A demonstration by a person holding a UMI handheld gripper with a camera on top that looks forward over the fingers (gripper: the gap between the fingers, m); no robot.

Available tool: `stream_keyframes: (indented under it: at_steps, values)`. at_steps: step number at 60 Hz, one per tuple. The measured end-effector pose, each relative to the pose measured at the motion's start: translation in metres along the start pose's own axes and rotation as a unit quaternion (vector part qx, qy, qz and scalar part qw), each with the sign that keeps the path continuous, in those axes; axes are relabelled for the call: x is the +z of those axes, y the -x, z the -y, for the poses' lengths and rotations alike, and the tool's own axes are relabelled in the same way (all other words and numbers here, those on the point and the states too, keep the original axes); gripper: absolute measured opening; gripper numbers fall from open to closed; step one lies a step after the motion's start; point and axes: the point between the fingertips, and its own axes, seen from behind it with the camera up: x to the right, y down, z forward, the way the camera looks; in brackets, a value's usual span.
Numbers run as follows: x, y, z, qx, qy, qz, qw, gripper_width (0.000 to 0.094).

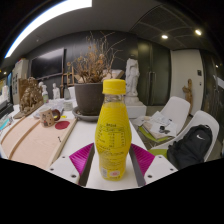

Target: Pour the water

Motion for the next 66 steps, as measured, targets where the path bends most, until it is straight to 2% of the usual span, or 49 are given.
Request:
stream_keyframes:
  at_steps: [2,4,7,19,31,47,56,66]
  values:
    - [0.004,-0.001,-0.001,-0.001,-0.004,-0.003,1.0,0.0603]
    - [0.006,-0.002,-0.001,-0.003,-0.006,-0.007,1.0,0.0478]
    - [0.01,-0.003,-0.001,0.002,-0.009,-0.006,1.0,0.0464]
    - [0.005,-0.013,0.011,-0.017,-0.011,-0.036,0.999,0.0241]
    - [0.004,-0.021,0.053,-0.049,-0.021,-0.073,0.996,0.0239]
    - [0.022,0.001,0.155,-0.194,-0.044,-0.158,0.967,0.0238]
    - [0.047,0.051,0.218,-0.324,-0.059,-0.205,0.922,0.024]
    - [0.093,0.129,0.253,-0.49,-0.06,-0.235,0.838,0.0239]
